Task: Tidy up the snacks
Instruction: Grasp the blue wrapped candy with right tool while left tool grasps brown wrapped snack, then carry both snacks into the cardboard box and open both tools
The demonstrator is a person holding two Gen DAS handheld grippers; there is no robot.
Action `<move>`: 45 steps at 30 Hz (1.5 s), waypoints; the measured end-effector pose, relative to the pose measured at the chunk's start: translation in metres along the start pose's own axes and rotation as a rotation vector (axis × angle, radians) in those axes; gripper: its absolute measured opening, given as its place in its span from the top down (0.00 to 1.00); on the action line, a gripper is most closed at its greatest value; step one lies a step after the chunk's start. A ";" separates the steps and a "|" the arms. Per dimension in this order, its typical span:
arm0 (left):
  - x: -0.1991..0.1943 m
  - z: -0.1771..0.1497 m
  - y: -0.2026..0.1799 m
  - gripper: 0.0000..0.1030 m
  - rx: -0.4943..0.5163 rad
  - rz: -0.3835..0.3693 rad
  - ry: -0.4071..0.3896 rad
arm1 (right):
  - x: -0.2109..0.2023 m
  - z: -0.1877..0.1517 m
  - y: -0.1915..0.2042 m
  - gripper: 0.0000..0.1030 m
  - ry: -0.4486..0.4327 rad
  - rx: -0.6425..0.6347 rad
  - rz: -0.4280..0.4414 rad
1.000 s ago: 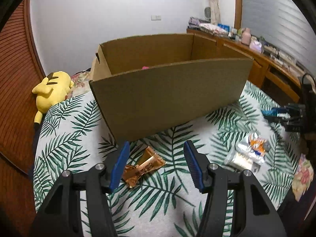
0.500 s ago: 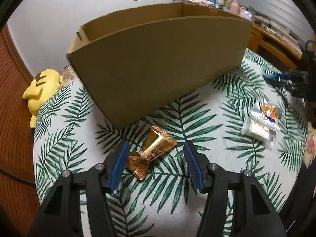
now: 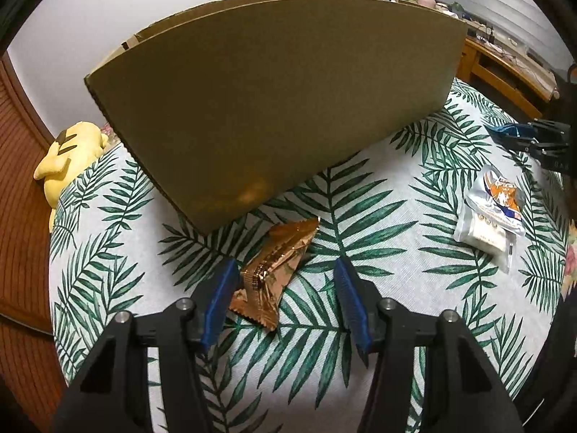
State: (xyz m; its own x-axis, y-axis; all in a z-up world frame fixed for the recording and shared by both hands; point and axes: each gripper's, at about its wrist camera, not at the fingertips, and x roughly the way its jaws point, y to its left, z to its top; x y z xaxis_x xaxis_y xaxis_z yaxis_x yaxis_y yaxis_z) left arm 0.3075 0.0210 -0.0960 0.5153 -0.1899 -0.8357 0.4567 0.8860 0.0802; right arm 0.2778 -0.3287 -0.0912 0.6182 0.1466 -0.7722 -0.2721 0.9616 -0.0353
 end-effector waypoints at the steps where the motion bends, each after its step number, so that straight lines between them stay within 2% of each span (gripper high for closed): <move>1: 0.000 -0.001 0.000 0.57 -0.002 -0.001 -0.001 | 0.000 0.000 0.000 0.60 0.000 0.000 0.000; 3: -0.001 -0.001 -0.001 0.64 -0.007 -0.004 -0.002 | 0.000 0.000 0.000 0.60 0.000 0.000 0.000; 5: -0.002 -0.002 -0.001 0.67 -0.010 -0.002 -0.004 | 0.000 0.000 0.000 0.60 0.001 0.000 0.000; 7: -0.004 -0.002 0.000 0.75 -0.021 -0.003 -0.014 | 0.000 0.000 0.000 0.60 0.000 0.000 0.000; 11: -0.010 -0.005 0.000 0.79 -0.050 -0.012 -0.041 | 0.000 -0.001 0.000 0.60 0.000 0.001 0.001; 12: -0.012 -0.006 -0.001 0.83 -0.055 -0.013 -0.047 | 0.000 0.000 -0.001 0.60 0.000 0.001 0.001; 21: -0.029 -0.010 -0.013 0.85 -0.071 -0.026 -0.101 | 0.000 -0.001 0.000 0.61 -0.001 0.000 0.001; 24: -0.033 -0.008 -0.020 0.85 -0.068 -0.047 -0.111 | -0.001 -0.001 0.001 0.67 -0.005 -0.001 0.005; 32: -0.041 -0.002 -0.042 0.85 -0.069 -0.083 -0.156 | -0.002 -0.001 0.004 0.72 -0.011 -0.004 0.008; 45: -0.057 0.022 -0.056 0.85 -0.097 -0.104 -0.246 | -0.026 0.005 0.011 0.74 -0.110 -0.006 0.032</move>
State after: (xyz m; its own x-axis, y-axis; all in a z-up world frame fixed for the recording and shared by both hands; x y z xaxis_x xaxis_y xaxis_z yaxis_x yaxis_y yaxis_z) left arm 0.2683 -0.0270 -0.0411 0.6347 -0.3686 -0.6791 0.4510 0.8904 -0.0618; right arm 0.2625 -0.3203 -0.0682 0.6863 0.2024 -0.6986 -0.2974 0.9546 -0.0155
